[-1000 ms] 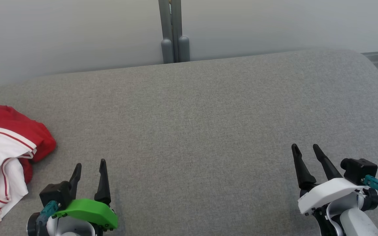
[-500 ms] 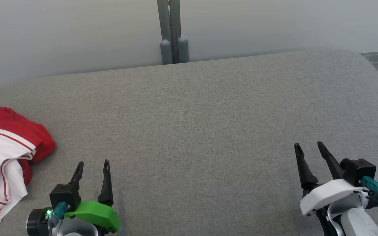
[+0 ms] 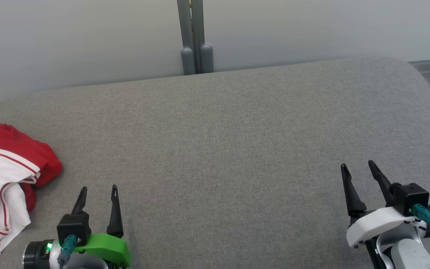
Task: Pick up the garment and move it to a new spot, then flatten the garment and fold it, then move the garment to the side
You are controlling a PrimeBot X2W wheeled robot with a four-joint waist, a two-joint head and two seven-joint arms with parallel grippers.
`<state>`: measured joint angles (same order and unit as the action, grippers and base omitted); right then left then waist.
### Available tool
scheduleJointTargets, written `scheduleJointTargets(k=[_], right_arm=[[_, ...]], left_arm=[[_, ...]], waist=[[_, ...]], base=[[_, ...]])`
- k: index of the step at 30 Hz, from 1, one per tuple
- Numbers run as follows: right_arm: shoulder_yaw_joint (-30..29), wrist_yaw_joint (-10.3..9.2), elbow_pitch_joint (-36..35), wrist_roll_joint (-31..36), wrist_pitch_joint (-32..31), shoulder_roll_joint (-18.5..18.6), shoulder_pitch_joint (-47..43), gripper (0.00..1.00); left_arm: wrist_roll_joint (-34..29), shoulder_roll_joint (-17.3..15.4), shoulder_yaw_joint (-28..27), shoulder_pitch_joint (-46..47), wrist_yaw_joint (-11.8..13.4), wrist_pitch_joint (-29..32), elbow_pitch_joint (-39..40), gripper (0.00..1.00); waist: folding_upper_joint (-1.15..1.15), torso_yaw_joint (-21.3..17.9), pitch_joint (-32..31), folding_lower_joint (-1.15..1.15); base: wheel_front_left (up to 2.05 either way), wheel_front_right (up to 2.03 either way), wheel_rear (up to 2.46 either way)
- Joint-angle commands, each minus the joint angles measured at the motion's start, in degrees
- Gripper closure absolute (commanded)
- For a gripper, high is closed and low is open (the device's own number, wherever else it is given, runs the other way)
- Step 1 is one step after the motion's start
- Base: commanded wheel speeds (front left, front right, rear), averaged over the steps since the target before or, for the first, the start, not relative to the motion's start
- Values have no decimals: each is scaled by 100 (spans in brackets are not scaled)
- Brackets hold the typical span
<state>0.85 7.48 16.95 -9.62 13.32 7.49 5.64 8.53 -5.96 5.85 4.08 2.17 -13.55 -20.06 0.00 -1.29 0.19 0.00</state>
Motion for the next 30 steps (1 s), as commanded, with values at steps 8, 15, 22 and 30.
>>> scheduleJointTargets(k=[8, 15, 22, 30], right_arm=[[-61, 2, 5, 402, 144, -22, -85, 0], [-66, 1, 21, 634, 198, -24, -84, 0], [54, 1, -29, 559, 192, -16, -103, 0], [473, 1, -65, 469, 193, 18, 8, 0]], left_arm=[[-386, 74, -141, -106, -3, -127, -42, 0], [-656, 116, -208, -119, -23, -183, -58, 0], [-628, 168, -320, -93, -17, -168, -56, 0], [-569, 210, -560, -157, -7, -161, -149, 0]], waist=[[0, 7, 11, 0], [0, 6, 13, 0], [0, 120, 37, 0], [0, 797, 75, 0]], base=[[0, 0, 0], [0, 0, 0], [0, 0, 0], [0, 0, 0]])
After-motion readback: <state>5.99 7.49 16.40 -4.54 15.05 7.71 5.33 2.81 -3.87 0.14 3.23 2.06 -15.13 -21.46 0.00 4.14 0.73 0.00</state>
